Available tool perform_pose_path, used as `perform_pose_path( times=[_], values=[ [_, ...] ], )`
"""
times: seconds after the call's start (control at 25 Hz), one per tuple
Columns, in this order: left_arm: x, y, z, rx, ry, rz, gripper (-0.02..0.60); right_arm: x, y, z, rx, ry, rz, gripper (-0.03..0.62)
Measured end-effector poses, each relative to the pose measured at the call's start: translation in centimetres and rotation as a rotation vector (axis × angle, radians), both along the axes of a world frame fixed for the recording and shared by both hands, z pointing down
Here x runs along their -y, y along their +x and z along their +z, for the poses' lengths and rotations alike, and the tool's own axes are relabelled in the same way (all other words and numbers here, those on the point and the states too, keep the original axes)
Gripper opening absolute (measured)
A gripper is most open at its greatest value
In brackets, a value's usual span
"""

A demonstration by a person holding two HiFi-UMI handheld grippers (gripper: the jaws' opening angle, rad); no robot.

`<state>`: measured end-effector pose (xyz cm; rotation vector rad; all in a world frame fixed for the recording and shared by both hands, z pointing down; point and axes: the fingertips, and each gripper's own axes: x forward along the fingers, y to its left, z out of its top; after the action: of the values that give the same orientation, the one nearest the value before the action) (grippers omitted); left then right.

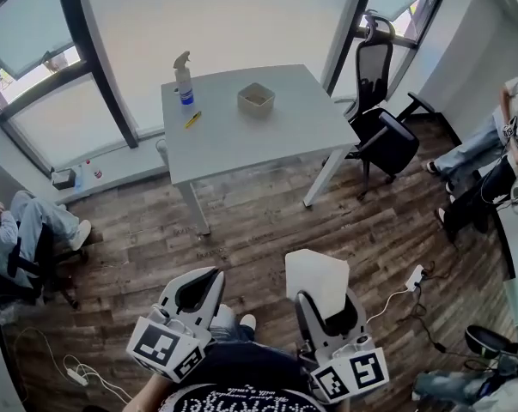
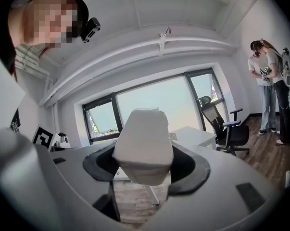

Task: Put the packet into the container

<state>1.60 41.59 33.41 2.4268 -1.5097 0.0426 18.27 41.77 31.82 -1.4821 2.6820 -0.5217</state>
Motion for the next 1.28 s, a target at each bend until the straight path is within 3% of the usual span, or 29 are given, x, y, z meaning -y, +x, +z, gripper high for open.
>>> perform_pose_path(
  times=[0.6, 1.28],
  values=[
    [3.1, -0.8, 0.5, 0.002, -0.014, -0.007, 0.008, 2.9, 0.0, 0.8, -0.006, -0.036, 0.021, 0.281],
    [10.8, -6.8, -0.1, 0.003, -0.014, 0.006, 0.008, 10.3, -5.8, 0.8, -0.011, -0.062, 0.035, 0.281]
  ],
)
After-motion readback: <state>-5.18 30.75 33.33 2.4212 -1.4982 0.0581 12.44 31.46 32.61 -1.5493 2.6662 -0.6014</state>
